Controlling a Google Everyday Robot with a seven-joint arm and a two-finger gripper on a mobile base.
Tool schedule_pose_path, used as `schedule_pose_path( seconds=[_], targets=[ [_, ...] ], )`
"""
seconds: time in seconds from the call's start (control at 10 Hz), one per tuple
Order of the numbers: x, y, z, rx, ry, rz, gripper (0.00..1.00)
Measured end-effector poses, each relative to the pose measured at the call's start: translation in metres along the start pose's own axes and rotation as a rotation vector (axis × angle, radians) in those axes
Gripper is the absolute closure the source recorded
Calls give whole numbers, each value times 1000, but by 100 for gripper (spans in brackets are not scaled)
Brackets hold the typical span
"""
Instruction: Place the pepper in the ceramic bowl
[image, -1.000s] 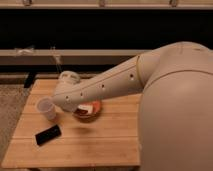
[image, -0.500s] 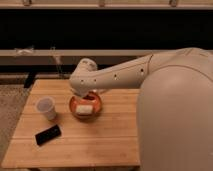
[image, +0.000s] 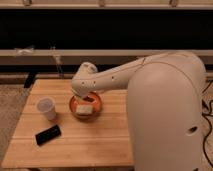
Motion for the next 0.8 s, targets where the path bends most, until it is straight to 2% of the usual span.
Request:
schedule_pose_path(
  seconds=[0.3, 0.5, 0.8],
  targets=[
    [-4, -4, 6, 29, 10, -5, 20],
    [-3, -7, 5, 61, 17, -7, 20],
    [1, -11, -2, 96, 1, -2, 20]
  ],
)
